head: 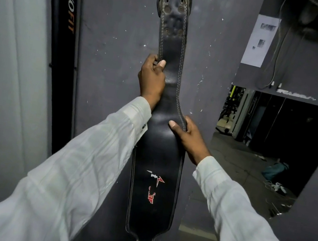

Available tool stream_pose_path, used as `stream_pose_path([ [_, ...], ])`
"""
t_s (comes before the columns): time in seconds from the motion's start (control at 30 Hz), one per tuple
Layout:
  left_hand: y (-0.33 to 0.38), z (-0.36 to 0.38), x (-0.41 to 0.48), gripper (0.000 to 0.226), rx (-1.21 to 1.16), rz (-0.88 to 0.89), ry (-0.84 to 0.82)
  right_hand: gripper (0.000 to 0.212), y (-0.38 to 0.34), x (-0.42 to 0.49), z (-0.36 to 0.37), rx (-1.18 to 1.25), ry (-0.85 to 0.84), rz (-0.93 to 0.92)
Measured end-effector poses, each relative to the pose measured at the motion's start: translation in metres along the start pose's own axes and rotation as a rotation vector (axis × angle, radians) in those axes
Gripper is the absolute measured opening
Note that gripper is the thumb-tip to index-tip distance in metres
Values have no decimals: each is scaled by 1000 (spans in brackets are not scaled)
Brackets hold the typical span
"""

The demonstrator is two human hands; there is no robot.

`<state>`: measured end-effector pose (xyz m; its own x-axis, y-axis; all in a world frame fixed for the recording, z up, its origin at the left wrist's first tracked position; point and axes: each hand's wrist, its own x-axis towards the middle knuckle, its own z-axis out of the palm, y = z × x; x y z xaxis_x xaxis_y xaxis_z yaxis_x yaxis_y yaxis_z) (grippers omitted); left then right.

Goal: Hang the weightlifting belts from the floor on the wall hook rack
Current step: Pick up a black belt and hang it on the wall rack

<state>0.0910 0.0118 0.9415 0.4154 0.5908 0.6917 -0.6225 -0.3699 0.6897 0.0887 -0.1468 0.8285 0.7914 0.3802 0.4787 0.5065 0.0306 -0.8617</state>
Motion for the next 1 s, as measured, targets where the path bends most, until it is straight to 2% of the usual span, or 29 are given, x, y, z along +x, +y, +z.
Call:
stream_pose_path([
  [0.1, 5, -2, 6, 8, -8, 0, 7, 46, 2, -8, -9, 32, -154, 89],
  [0.27, 23, 3, 15, 12, -11, 29, -20, 49, 2, -9, -3, 69, -11, 12],
  [0.4, 31, -3, 21, 12, -14, 49, -6, 42, 7, -14, -6, 69, -122, 53],
  [0.57, 35, -10, 25, 11, -12, 36, 5, 34, 17, -17, 11, 100, -26, 14],
  [0.73, 36, -18, 35, 11, -27, 27, 36, 39, 26, -22, 12, 40, -182, 131],
  [0.87, 42, -20, 44, 13, -43, 35, 52, 42, 30, -24, 20, 57, -117, 98],
  [1.0, 48, -22, 49, 15, -51, 40, 41, 50, 31, -31, 25, -10, -173, 136],
])
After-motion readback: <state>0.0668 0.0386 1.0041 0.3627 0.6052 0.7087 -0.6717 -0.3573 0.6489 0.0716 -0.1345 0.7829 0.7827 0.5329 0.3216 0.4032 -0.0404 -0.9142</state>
